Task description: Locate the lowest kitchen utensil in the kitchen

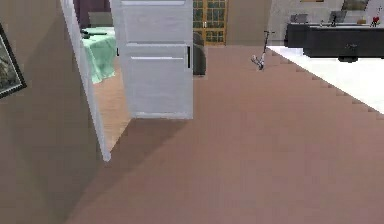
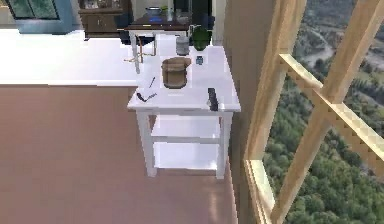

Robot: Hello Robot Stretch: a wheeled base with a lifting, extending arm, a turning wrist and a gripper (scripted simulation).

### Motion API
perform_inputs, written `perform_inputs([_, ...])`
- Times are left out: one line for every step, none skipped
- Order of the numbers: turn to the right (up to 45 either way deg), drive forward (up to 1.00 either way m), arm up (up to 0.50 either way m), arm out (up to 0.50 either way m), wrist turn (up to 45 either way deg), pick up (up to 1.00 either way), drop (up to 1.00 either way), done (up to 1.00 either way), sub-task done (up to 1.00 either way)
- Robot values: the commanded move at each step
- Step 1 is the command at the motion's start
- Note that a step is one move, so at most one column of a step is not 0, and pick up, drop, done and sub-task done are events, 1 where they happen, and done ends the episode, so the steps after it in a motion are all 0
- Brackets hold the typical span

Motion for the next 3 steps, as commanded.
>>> perform_inputs([0.0,0.15,0.0,0.0,0.0,0.0,0.0,0.0,0.0])
perform_inputs([24.0,0.0,0.0,0.0,0.0,0.0,0.0,0.0,0.0])
perform_inputs([0.0,1.0,0.0,0.0,0.0,0.0,0.0,0.0,0.0])
